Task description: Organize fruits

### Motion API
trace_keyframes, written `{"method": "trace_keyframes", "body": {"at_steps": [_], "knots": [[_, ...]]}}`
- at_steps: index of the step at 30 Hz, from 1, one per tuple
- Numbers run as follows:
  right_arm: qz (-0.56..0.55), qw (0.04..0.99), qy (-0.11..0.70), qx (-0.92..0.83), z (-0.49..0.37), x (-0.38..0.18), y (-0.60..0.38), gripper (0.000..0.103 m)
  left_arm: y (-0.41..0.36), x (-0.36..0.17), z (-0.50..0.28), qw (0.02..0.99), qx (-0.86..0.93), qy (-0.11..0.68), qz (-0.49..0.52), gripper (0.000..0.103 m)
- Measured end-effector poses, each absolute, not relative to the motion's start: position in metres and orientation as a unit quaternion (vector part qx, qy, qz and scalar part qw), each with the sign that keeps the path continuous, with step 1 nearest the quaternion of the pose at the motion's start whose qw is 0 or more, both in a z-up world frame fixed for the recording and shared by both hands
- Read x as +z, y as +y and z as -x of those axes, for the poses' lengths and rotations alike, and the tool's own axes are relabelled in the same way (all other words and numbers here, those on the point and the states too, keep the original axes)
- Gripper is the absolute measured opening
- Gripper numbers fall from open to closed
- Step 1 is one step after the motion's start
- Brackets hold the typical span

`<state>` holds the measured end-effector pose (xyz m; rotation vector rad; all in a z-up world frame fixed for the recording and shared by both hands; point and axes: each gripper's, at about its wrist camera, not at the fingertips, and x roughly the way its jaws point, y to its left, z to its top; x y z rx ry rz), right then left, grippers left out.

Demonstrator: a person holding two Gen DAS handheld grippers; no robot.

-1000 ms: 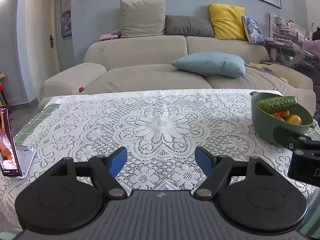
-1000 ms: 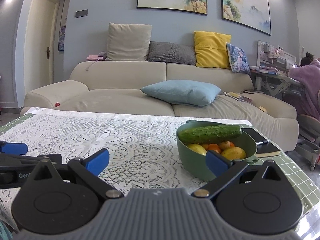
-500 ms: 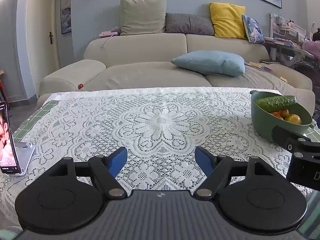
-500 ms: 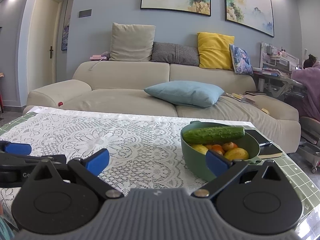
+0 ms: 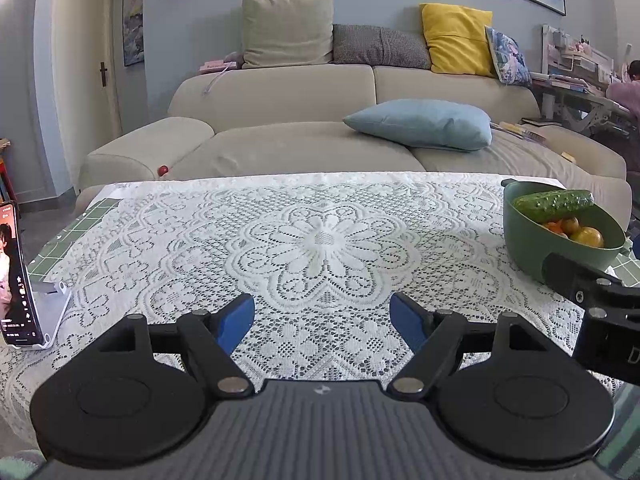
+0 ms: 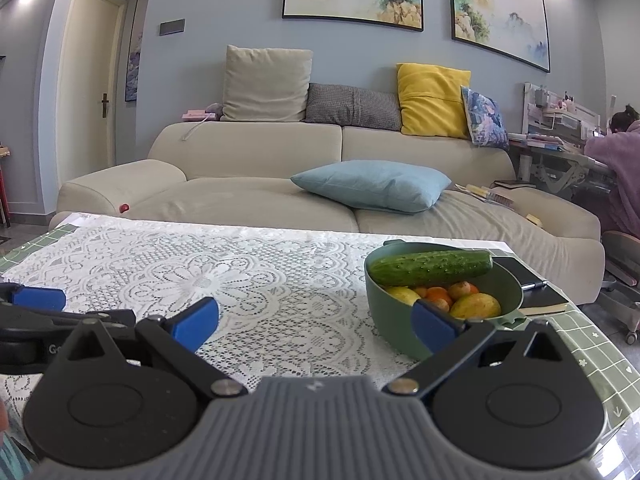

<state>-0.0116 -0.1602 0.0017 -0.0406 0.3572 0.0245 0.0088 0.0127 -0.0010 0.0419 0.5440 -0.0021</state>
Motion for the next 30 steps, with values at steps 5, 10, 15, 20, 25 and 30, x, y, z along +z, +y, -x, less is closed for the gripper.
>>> {"method": "trace_keyframes", "body": {"at_steps": [5, 10, 15, 20, 25, 30], "knots": [[0.02, 0.984, 0.179, 0.013, 0.0126, 0.0019, -0.1611, 0.099, 0.013, -0.001, -0.0088, 0.963, -0.002, 0.269, -0.021, 0.09], [0.021, 0.983, 0.179, 0.015, 0.0133, 0.0014, -0.16, 0.099, 0.0133, -0.0005, -0.0085, 0.963, -0.002, 0.27, -0.018, 0.09], [0.022, 0.983, 0.181, 0.016, 0.0126, 0.0016, -0.1593, 0.099, 0.0135, -0.0002, -0.0072, 0.963, 0.0, 0.268, -0.018, 0.09], [0.022, 0.983, 0.18, 0.016, 0.0127, 0.0016, -0.159, 0.099, 0.0146, 0.0004, -0.007, 0.963, 0.001, 0.268, -0.014, 0.09], [0.022, 0.983, 0.18, 0.016, 0.0127, 0.0016, -0.1589, 0.099, 0.0142, 0.0006, -0.0068, 0.964, 0.0, 0.267, -0.014, 0.09], [0.022, 0.983, 0.18, 0.016, 0.0127, 0.0016, -0.1589, 0.099, 0.0136, 0.0007, -0.007, 0.963, -0.003, 0.271, -0.013, 0.09]]}}
